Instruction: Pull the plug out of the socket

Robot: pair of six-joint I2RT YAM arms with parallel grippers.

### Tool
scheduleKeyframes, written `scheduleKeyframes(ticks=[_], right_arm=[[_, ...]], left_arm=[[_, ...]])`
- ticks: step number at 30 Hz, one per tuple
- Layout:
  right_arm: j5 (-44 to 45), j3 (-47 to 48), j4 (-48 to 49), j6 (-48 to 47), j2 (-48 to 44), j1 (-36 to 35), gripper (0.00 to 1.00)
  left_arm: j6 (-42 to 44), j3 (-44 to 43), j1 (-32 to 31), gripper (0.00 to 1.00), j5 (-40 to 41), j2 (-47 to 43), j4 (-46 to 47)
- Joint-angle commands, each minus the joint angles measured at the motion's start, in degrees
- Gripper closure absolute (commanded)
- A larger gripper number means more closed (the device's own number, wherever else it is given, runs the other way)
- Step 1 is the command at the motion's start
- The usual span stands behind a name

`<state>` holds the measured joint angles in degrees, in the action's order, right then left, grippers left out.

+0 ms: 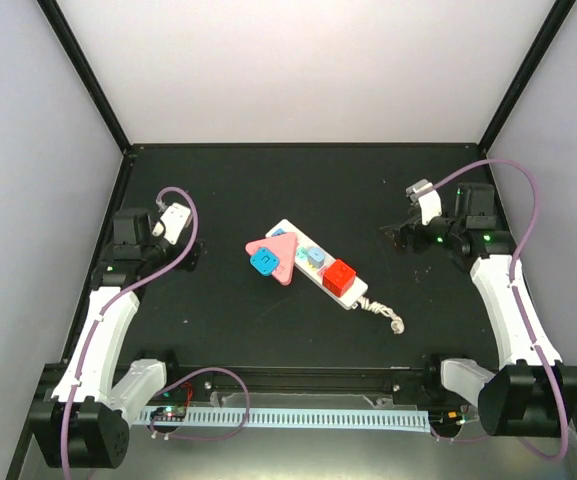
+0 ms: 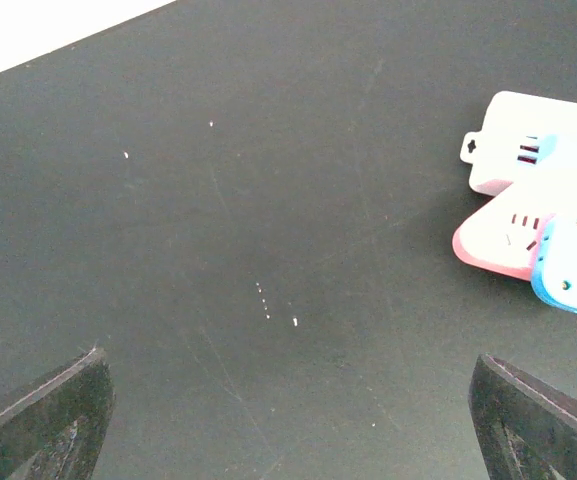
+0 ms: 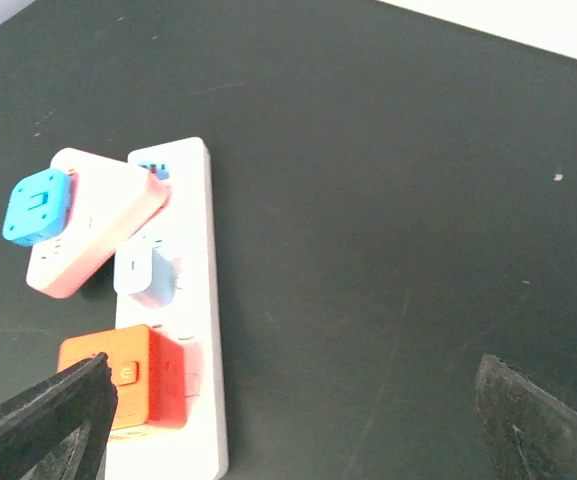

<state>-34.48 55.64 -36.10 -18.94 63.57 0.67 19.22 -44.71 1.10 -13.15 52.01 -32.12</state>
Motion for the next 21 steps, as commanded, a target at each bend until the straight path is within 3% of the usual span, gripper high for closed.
scheduleKeyframes(ticks=[1,8,21], right_arm=[[-2.5,2.9,-1.9,0.9,2.6,-2.2,0.0],[0.2,8.0,-2.0,2.8,9.7,-10.2,0.0],[0.5,28.7,-8.3,5.8,36.0,-25.0,0.0]], left_arm=[[-0.5,-3.7,0.4,0.01,-1.9,0.6,-2.3],[2.0,-6.2,0.4,0.01,2.7,1.2,-4.2],[2.8,-2.4,0.2,0.01,-3.1,-3.6,-4.2]])
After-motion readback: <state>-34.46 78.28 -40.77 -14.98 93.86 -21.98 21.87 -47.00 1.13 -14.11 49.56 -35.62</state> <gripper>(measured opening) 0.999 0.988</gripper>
